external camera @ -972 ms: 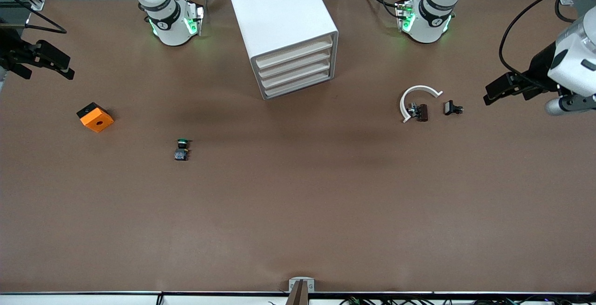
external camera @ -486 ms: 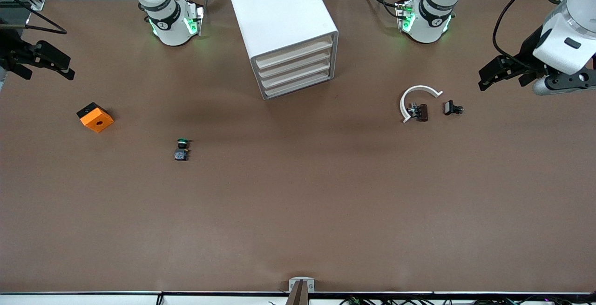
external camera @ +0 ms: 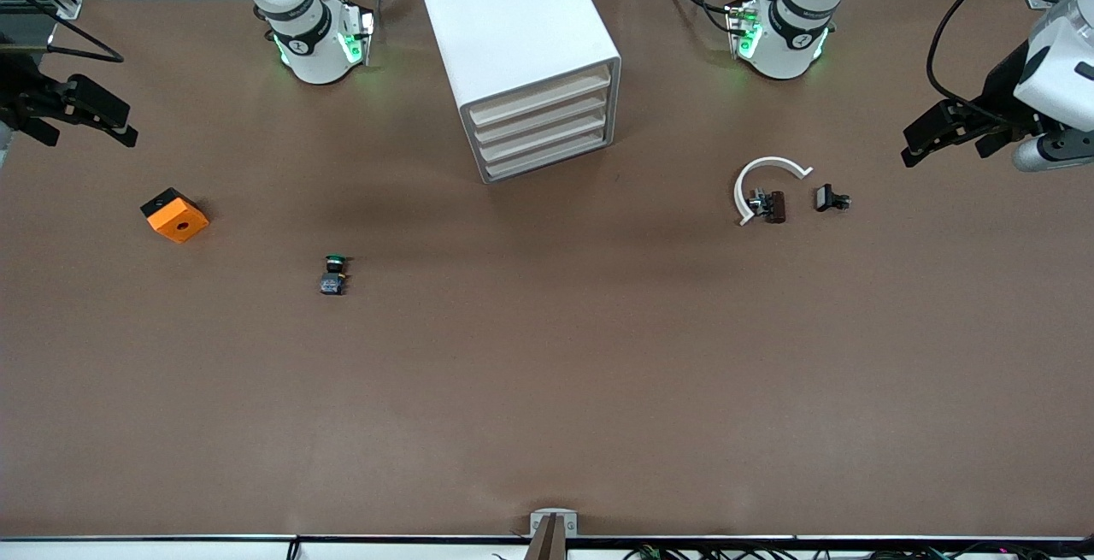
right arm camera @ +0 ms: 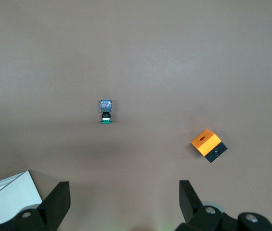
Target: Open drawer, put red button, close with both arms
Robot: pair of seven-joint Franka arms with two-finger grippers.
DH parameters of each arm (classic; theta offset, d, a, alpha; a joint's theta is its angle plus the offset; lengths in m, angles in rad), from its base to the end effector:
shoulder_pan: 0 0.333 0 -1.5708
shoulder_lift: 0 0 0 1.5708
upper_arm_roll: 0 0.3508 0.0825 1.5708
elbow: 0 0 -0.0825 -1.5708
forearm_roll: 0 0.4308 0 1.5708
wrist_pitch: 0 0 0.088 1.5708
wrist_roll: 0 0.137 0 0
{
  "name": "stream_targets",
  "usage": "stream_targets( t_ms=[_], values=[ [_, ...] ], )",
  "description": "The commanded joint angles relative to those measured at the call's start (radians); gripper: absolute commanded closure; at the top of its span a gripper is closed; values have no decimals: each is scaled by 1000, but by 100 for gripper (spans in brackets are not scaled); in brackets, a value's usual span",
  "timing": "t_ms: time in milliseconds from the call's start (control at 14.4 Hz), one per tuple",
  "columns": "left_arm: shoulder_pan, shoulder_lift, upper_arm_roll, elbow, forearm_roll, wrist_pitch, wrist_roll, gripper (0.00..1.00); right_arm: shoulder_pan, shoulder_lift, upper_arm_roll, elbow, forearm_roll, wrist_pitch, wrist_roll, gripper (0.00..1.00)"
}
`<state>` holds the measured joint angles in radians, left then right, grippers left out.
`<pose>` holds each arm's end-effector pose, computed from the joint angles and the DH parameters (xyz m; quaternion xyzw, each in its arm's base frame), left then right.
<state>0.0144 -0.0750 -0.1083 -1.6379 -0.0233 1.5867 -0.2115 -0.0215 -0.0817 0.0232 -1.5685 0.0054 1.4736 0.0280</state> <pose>0.5744 -0.0596 0.6398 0.9982 0.0589 0.0104 0.0093 0.5621 0.0023 0.6696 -0.9999 0.0129 0.0066 0.0016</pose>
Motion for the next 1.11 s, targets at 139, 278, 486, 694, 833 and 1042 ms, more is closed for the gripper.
stream_targets(
  t_ms=[139, 278, 486, 694, 833, 1042],
  values=[
    [3, -11, -7, 0, 19, -2, 35, 0, 3, 8, 3, 21, -13, -12, -5, 0],
    [3, -11, -7, 0, 19, -5, 37, 0, 5, 8, 4, 22, -12, -12, -5, 0],
    [3, -11, -5, 1, 26, -7, 32, 0, 28, 13, 3, 21, -16, -12, 0, 0],
    [3, -8, -4, 4, 37, -11, 32, 0, 26, 14, 3, 21, -16, -12, -2, 0],
    [-1, 4, -7, 19, 59, -14, 30, 0, 26, 14, 3, 21, -16, -13, -2, 0],
    [-1, 18, -8, 38, 62, -39, 30, 0, 26, 14, 3, 21, -16, -12, -4, 0]
  ],
)
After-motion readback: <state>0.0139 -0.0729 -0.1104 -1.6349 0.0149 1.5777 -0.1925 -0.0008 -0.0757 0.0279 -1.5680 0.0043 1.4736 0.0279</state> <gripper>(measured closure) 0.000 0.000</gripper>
